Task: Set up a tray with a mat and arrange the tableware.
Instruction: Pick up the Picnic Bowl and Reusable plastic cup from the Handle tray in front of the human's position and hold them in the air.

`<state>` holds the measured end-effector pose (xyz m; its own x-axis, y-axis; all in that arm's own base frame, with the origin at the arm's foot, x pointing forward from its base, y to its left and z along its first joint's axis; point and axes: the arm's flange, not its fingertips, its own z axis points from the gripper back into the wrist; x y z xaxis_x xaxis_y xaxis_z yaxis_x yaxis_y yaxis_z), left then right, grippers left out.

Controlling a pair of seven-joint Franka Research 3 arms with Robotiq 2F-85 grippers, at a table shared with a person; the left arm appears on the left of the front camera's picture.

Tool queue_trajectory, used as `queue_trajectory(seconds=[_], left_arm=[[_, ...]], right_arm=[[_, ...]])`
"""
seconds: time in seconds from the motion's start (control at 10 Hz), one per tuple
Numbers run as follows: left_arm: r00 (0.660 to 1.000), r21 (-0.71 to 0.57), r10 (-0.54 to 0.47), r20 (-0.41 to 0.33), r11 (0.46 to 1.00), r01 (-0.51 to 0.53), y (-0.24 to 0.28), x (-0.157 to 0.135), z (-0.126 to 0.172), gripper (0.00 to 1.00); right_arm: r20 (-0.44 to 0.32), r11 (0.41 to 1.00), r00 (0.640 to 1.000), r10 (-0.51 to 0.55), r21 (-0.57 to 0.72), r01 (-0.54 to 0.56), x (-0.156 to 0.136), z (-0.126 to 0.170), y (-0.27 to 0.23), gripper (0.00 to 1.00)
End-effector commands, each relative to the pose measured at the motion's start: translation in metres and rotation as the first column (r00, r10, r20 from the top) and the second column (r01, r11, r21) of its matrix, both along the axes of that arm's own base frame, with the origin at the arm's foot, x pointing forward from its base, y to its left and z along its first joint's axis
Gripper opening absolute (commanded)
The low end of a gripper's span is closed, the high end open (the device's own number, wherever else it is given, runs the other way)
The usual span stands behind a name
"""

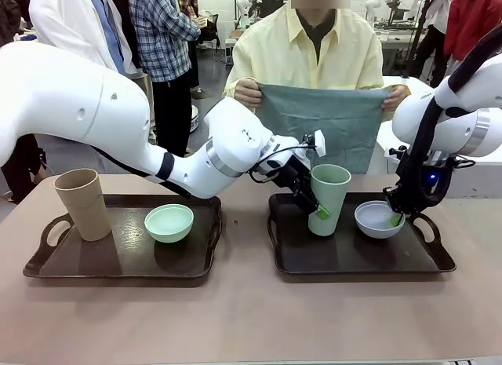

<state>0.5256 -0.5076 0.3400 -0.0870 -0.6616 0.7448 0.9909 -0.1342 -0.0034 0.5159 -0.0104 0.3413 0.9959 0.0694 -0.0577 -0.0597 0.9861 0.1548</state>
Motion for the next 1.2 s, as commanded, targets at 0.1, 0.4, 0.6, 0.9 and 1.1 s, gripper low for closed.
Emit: queue_trajectory(seconds=[0.1,0.4,0.6,0.9,1.1], left_arm=[[0.995,0.011,0.011,0.103,1.0,-0.012,0.023,-0.019,0.078,0.07],[0.985,0.022,0.027,0.171,0.999,-0.032,0.027,-0.031,0.142,0.07],[0.98,0.021,0.034,0.197,0.999,-0.039,0.024,-0.041,0.173,0.07],[0.987,0.007,0.065,0.149,0.998,-0.067,0.026,-0.056,0.204,0.07],[0.994,0.007,0.103,0.048,0.995,-0.103,0.038,-0.066,0.207,0.07]], right_arm=[[0.073,0.995,0.996,0.054,0.075,-0.06,-0.036,0.067,-0.015,0.01],[0.158,0.994,0.986,0.054,0.087,-0.068,-0.076,0.142,-0.021,0.01],[0.205,0.993,0.977,0.064,0.088,-0.083,-0.099,0.187,-0.014,0.01],[0.235,0.994,0.97,0.055,0.082,-0.076,-0.121,0.22,-0.005,0.01],[0.243,0.992,0.967,0.081,0.07,-0.1,-0.118,0.227,-0.01,0.01]])
